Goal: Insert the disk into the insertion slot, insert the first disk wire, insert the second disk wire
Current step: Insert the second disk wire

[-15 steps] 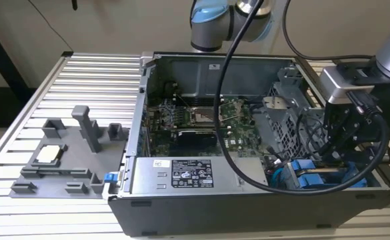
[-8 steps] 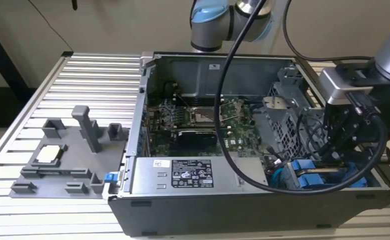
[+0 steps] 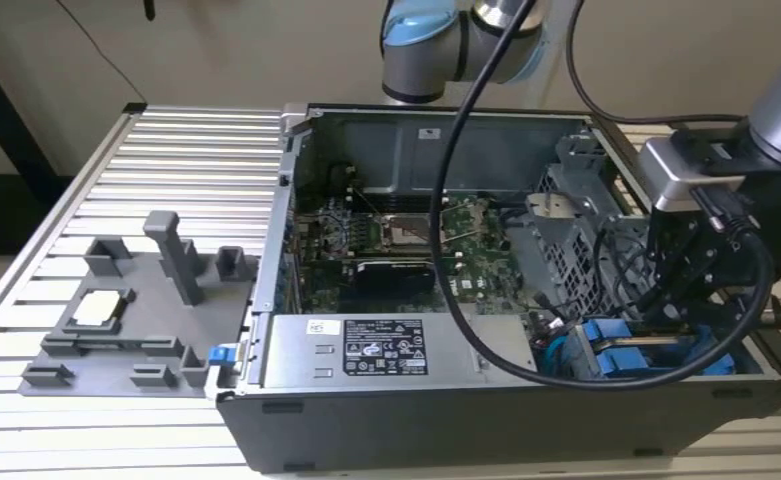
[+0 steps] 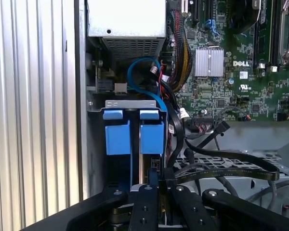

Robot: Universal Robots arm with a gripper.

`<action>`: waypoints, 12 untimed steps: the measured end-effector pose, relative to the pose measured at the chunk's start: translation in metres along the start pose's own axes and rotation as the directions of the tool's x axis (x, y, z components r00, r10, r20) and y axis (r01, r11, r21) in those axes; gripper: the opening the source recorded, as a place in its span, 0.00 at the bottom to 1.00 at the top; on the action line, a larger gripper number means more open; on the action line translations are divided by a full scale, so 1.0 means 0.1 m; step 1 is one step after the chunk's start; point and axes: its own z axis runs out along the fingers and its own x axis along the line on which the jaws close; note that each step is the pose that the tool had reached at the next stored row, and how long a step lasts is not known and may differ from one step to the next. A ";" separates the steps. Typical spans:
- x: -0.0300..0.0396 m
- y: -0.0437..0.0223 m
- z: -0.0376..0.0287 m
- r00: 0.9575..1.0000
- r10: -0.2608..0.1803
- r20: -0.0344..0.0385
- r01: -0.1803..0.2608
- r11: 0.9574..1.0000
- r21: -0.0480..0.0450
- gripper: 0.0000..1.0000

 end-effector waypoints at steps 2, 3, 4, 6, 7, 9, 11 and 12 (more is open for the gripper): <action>0.000 -0.003 0.006 1.000 0.000 0.000 0.000 1.000 0.000 0.16; 0.000 -0.004 0.008 1.000 0.000 0.000 0.000 1.000 0.000 0.16; 0.001 -0.004 0.011 1.000 0.000 0.000 0.000 1.000 0.000 0.16; 0.001 -0.005 0.018 1.000 0.000 0.000 0.000 1.000 0.000 0.16; 0.001 -0.006 0.023 1.000 0.000 0.000 0.000 1.000 0.000 0.16; 0.002 -0.007 0.035 1.000 0.000 0.000 0.000 1.000 0.000 0.16; 0.002 -0.007 0.049 1.000 0.000 0.000 0.000 1.000 0.000 0.16; 0.002 -0.007 0.054 1.000 0.000 0.000 0.000 1.000 0.000 0.16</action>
